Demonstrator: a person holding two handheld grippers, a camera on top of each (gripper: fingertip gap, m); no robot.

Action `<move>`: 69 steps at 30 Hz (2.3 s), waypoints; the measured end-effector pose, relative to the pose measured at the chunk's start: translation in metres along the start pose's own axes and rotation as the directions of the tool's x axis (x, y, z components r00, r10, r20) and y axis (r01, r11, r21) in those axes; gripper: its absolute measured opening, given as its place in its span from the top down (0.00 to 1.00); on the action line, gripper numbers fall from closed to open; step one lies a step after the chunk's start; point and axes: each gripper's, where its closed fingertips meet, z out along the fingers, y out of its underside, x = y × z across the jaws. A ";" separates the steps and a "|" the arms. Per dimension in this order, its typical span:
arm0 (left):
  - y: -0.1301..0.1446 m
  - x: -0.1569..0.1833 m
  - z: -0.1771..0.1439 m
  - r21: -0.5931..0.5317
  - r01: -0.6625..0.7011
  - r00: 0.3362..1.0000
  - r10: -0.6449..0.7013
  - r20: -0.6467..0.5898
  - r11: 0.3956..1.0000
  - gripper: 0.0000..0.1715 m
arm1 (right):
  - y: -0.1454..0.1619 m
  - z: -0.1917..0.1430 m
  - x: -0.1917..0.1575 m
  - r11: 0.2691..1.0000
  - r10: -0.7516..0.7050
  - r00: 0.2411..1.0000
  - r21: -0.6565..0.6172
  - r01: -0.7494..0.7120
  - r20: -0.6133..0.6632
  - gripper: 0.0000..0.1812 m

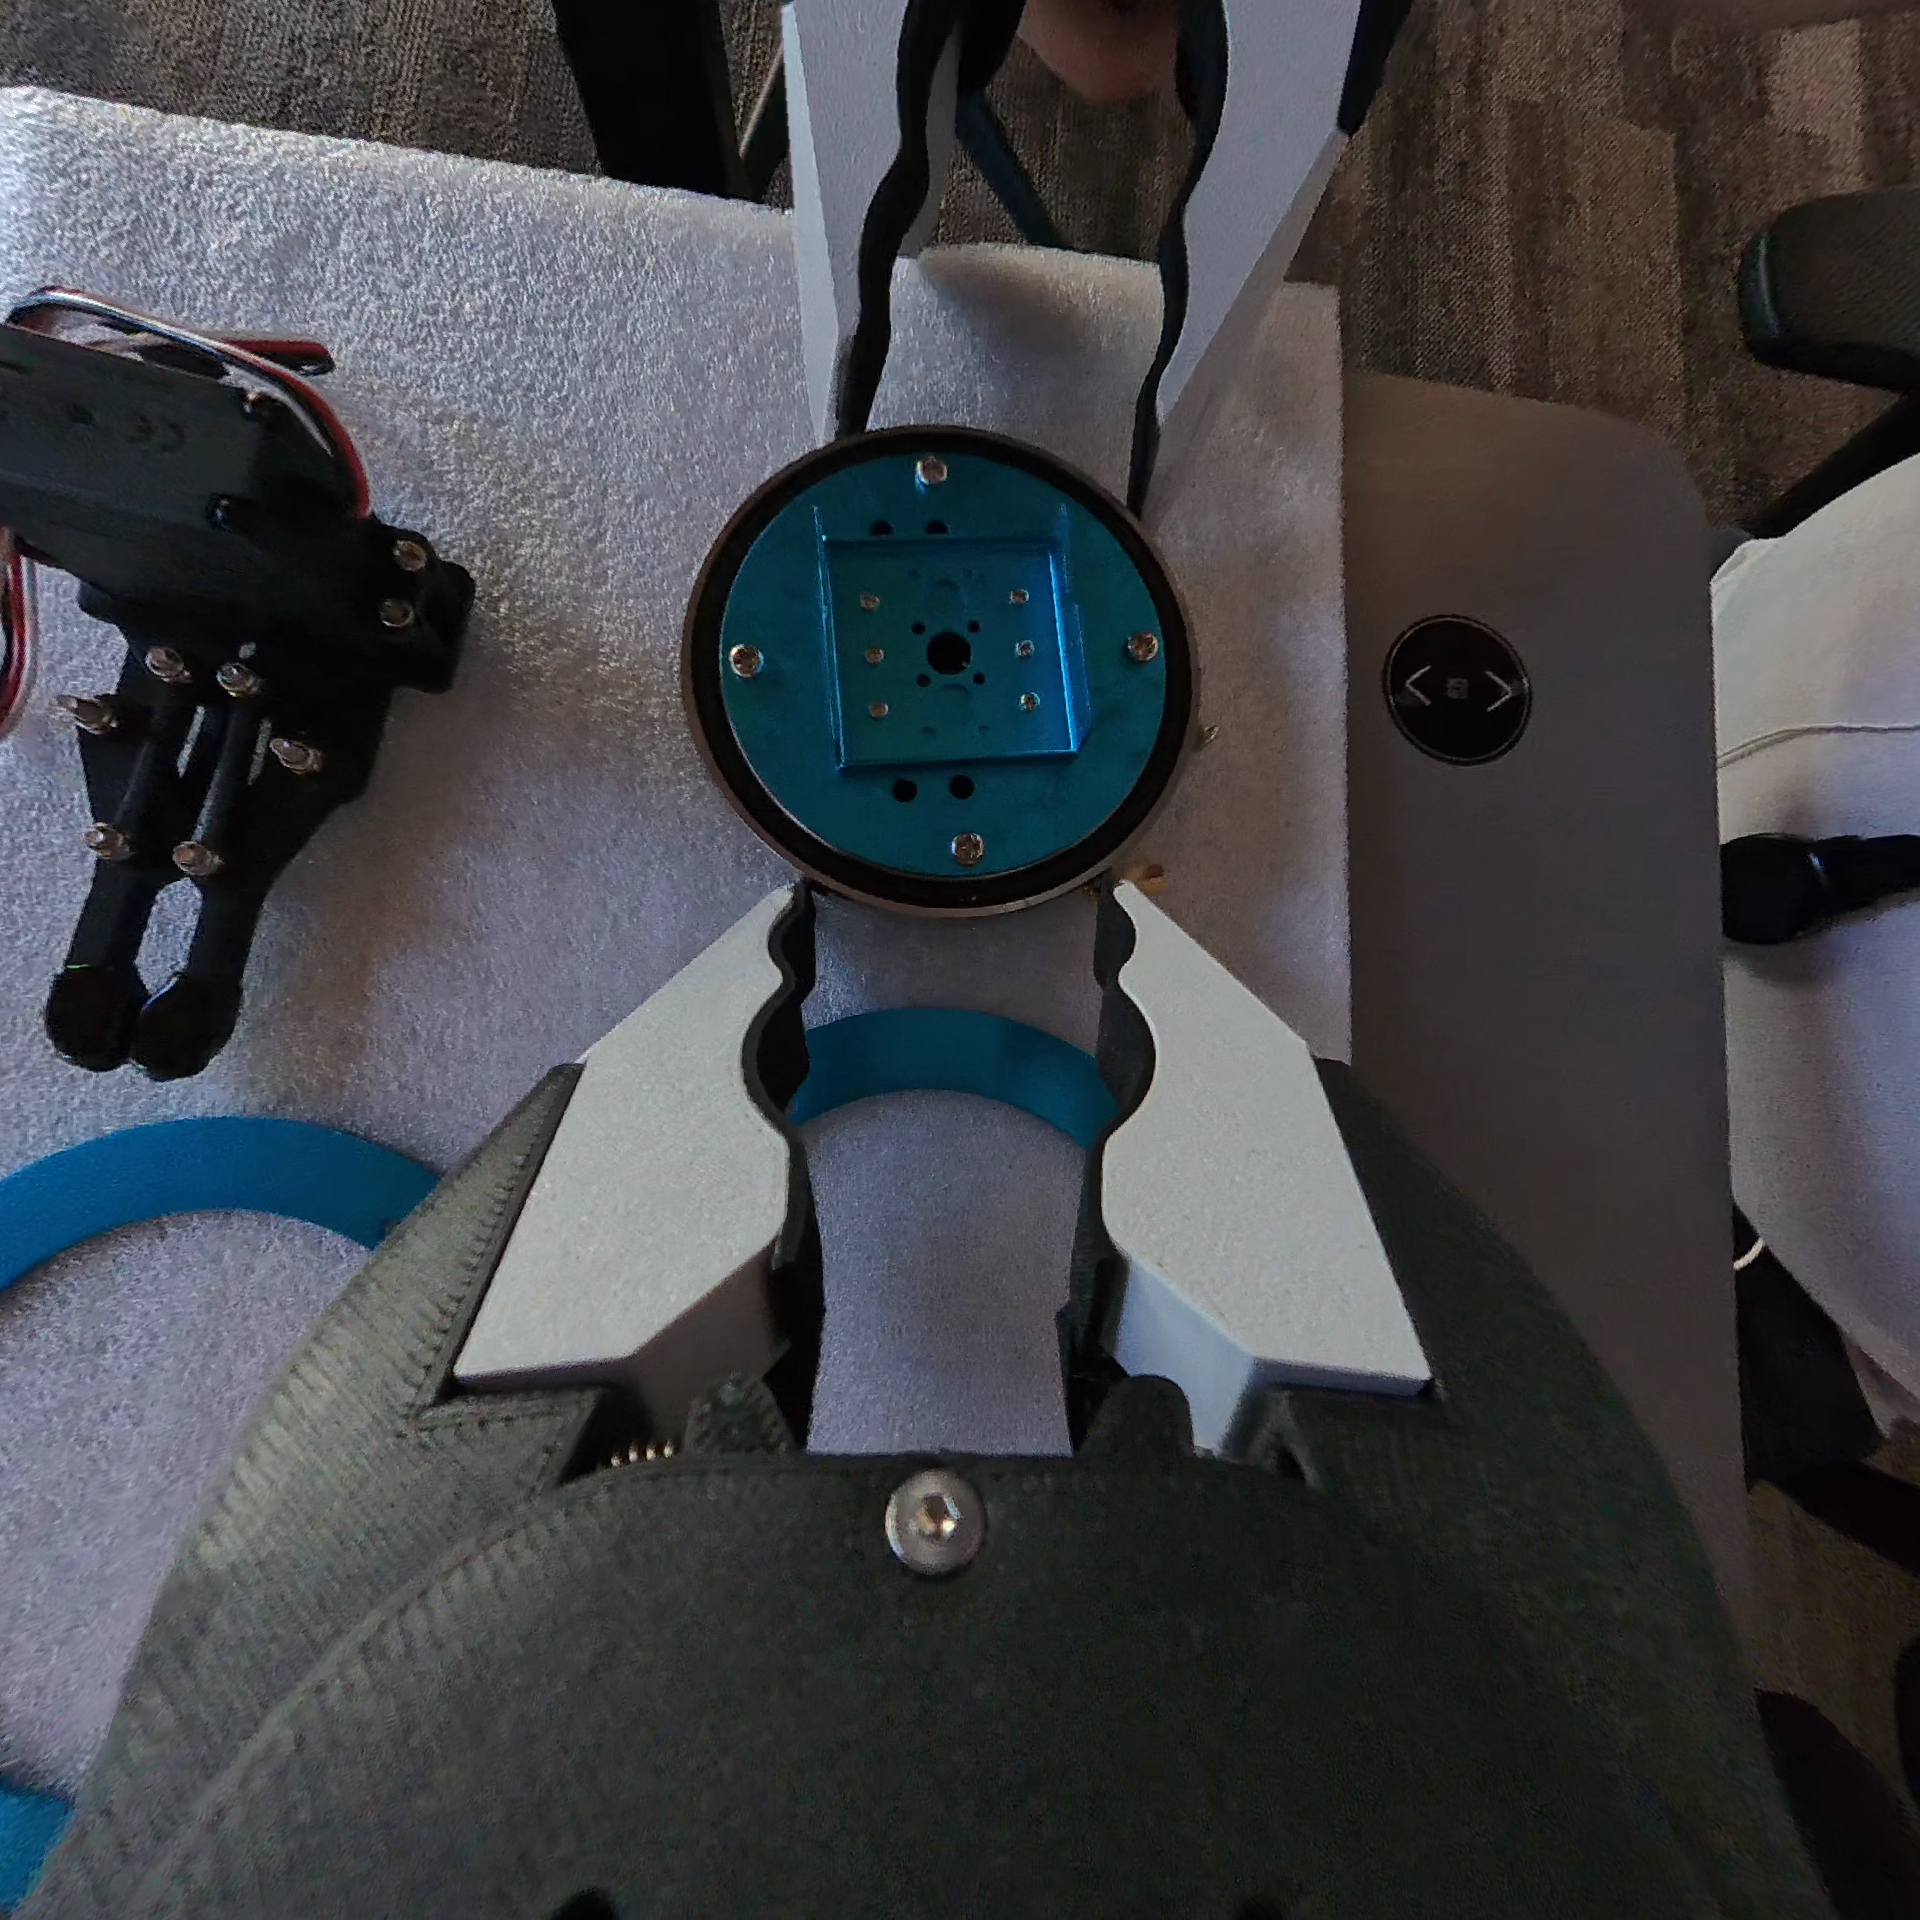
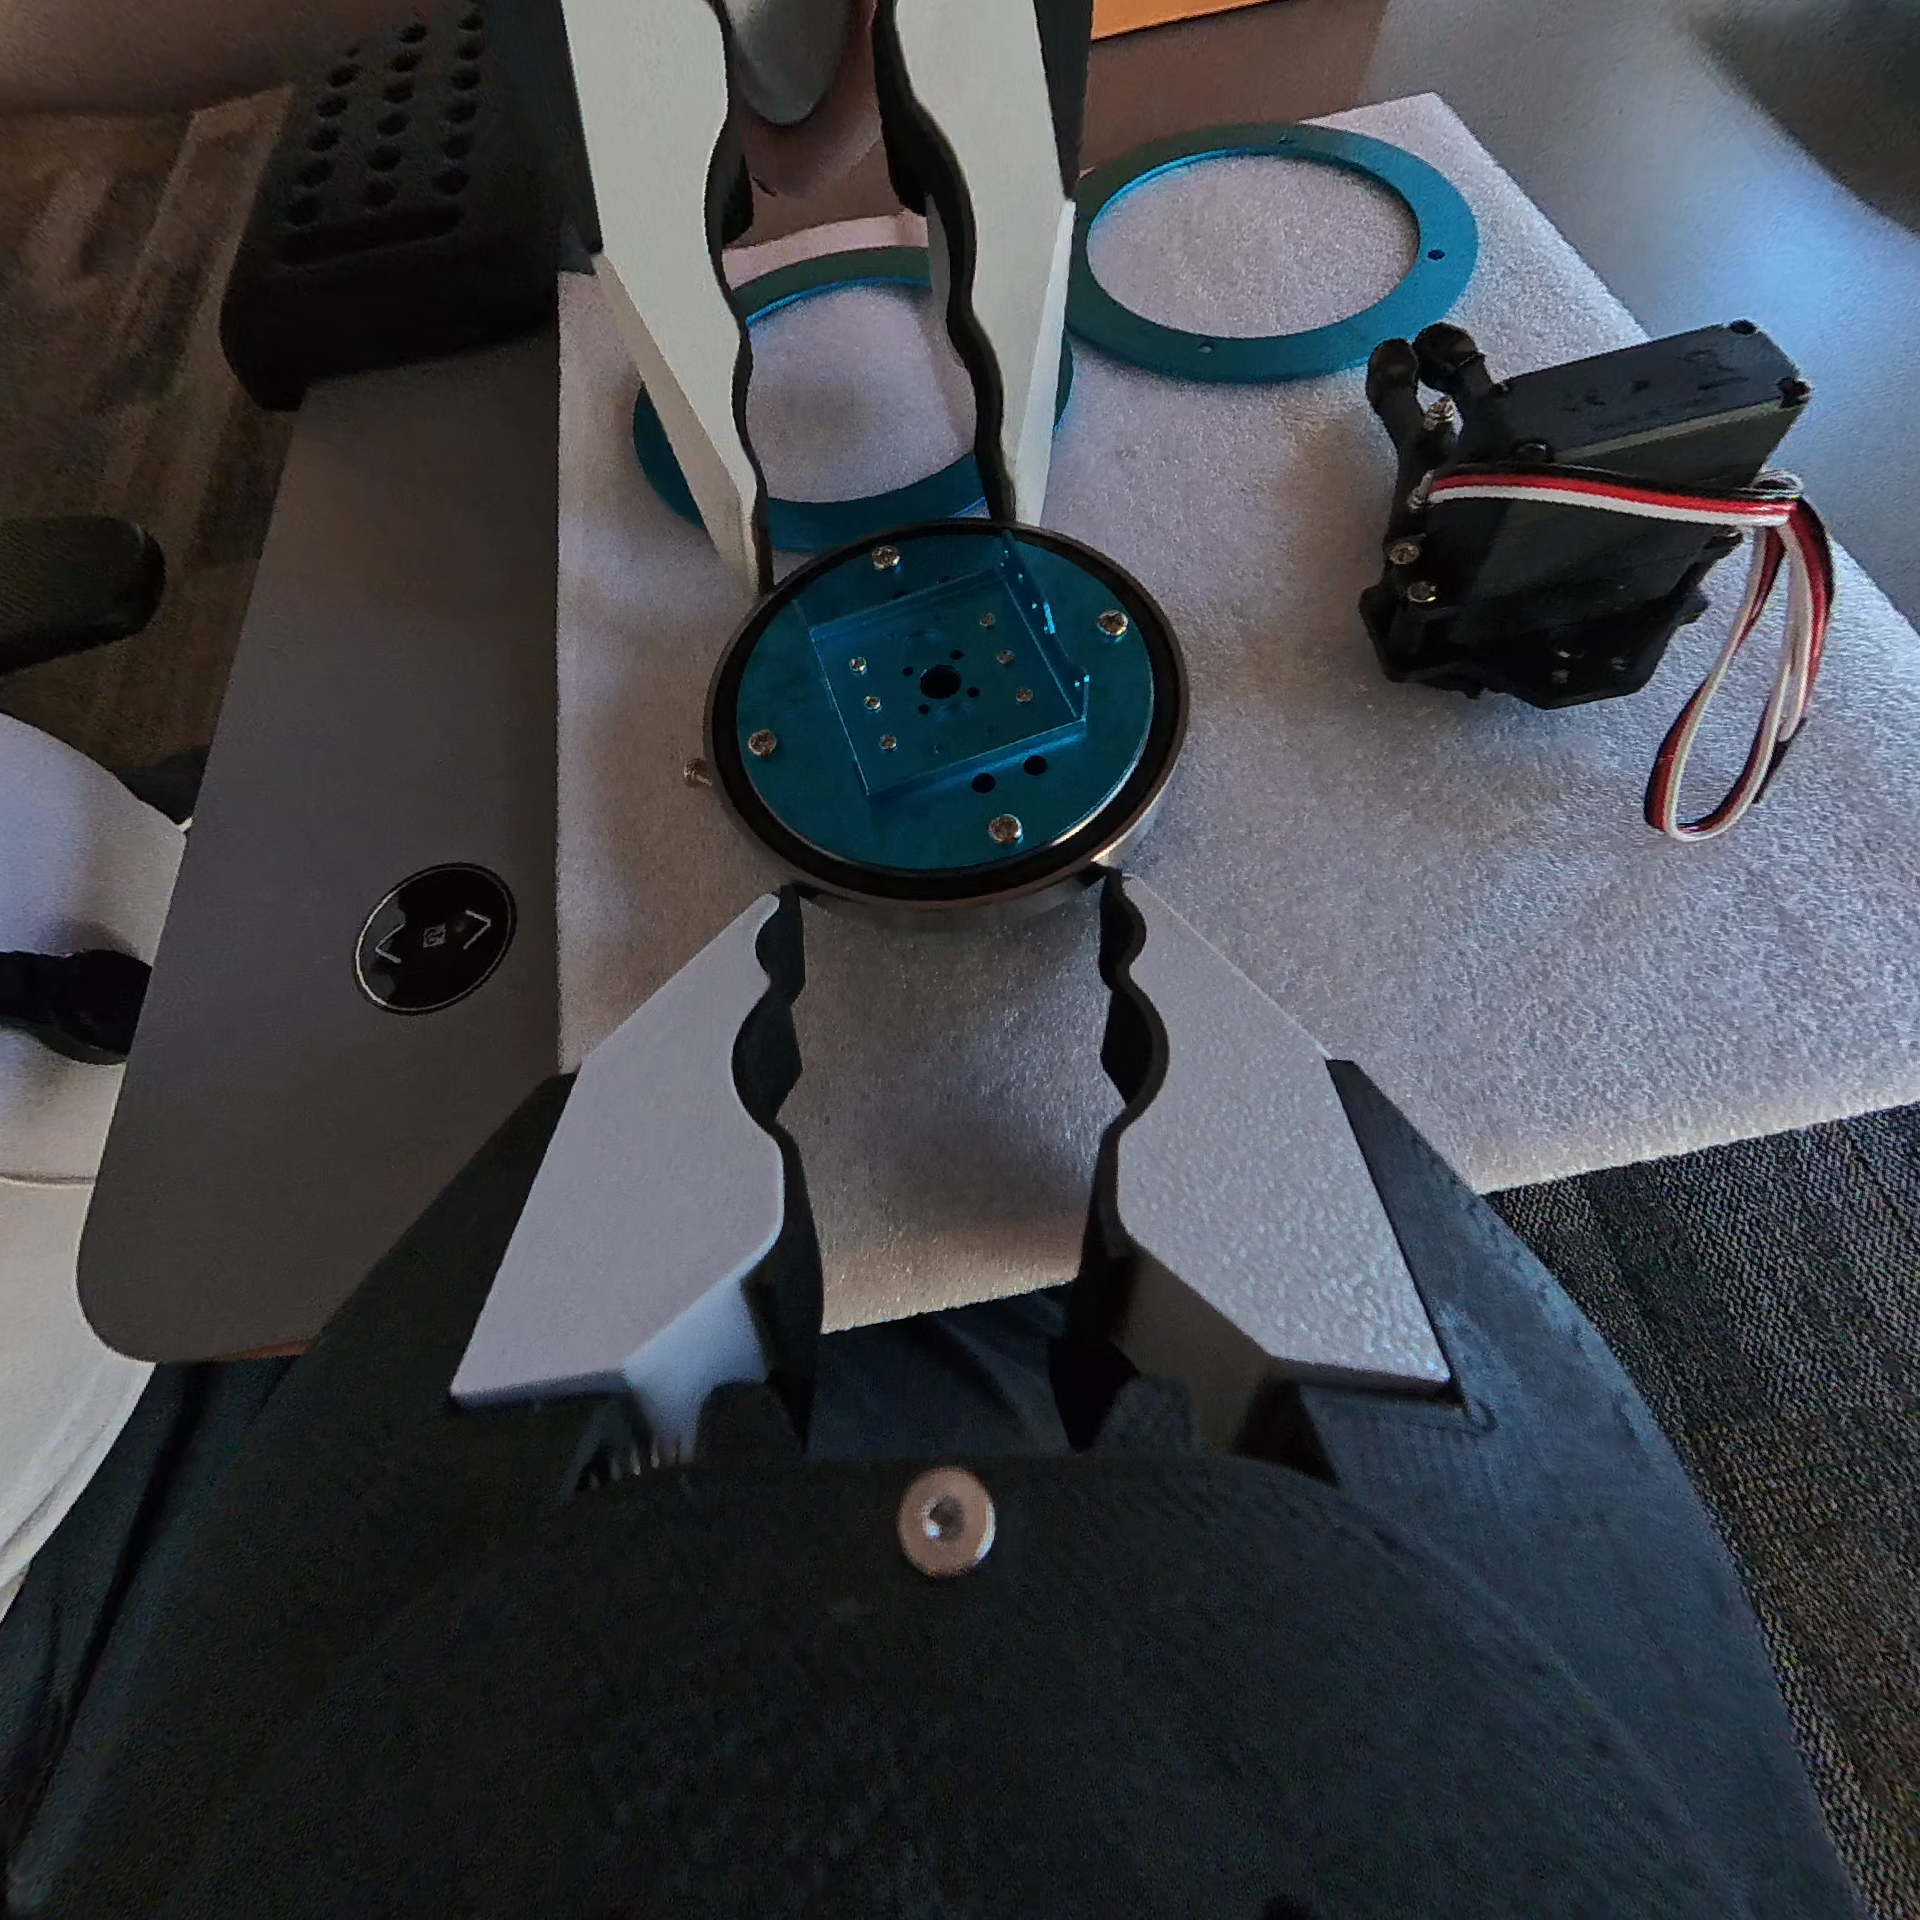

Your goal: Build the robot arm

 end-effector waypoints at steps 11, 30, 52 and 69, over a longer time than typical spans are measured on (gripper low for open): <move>0.001 -0.001 -0.004 0.035 0.053 0.999 -0.052 -0.008 0.998 0.77 | -0.004 -0.001 0.004 0.999 0.034 0.999 0.004 -0.034 0.026 0.69; -0.005 -0.025 -0.006 0.120 0.123 0.984 -0.136 0.112 0.985 0.70 | -0.018 0.005 0.030 0.999 -0.022 0.999 -0.036 0.021 -0.024 0.65; -0.014 0.007 -0.074 0.393 0.202 0.930 -0.302 0.211 0.897 0.70 | -0.072 0.040 0.115 0.994 -0.111 0.993 -0.001 0.111 -0.034 0.70; -0.025 0.043 -0.086 0.633 0.217 0.938 -0.338 0.074 0.743 0.74 | -0.189 0.044 0.066 0.776 -0.559 0.829 -0.355 0.520 -0.007 0.72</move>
